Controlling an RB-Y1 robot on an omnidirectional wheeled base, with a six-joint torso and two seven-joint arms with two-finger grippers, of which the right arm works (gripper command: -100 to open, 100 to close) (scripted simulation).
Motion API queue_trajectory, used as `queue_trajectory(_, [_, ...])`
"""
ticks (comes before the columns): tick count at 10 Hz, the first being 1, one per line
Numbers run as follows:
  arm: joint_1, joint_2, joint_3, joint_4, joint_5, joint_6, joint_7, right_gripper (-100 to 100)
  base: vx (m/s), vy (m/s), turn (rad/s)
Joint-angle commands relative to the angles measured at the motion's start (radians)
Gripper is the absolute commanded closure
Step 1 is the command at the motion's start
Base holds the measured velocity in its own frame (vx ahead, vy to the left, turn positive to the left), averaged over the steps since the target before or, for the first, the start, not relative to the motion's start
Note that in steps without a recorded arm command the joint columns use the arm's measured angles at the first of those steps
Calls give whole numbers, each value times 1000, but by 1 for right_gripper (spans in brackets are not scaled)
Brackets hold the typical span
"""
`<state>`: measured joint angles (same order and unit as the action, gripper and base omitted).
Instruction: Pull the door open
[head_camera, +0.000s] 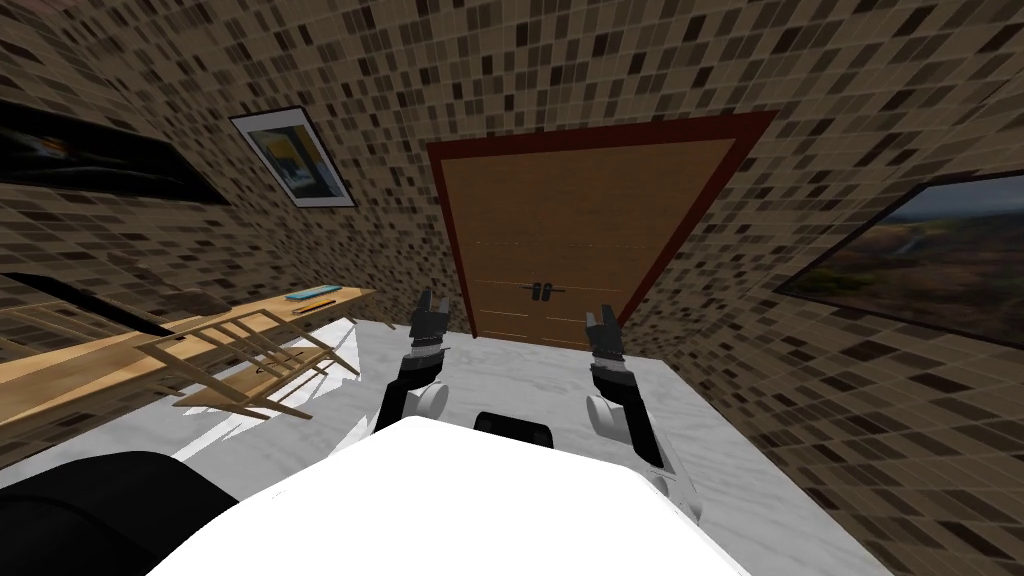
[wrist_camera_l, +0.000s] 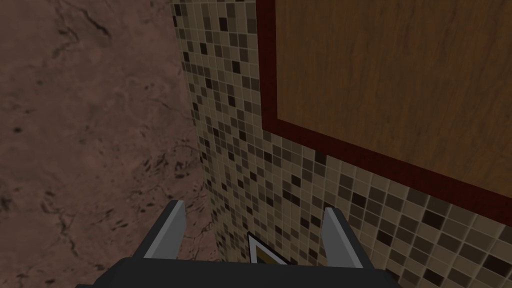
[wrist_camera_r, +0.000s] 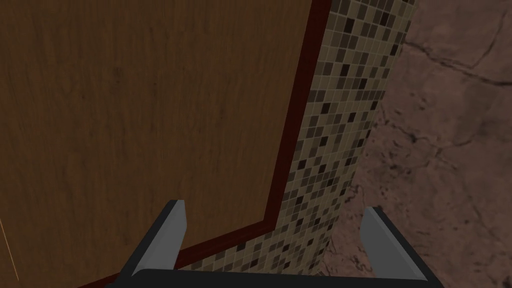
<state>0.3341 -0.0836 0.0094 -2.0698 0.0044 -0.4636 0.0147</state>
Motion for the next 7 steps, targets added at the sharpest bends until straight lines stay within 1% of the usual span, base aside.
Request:
queue_trajectory(1, [-23, -3, 4, 48, -4, 9, -1, -100, 103, -15, 23])
queue_trajectory(5, [-85, -26, -4, 165, -24, 24, -16, -100, 96, -7, 23])
queue_trajectory(6, [-85, -26, -4, 174, -24, 24, -16, -100, 65, 3, 9])
queue_trajectory(7, [-100, -32, -5, 207, -29, 28, -20, -100, 54, -8, 14])
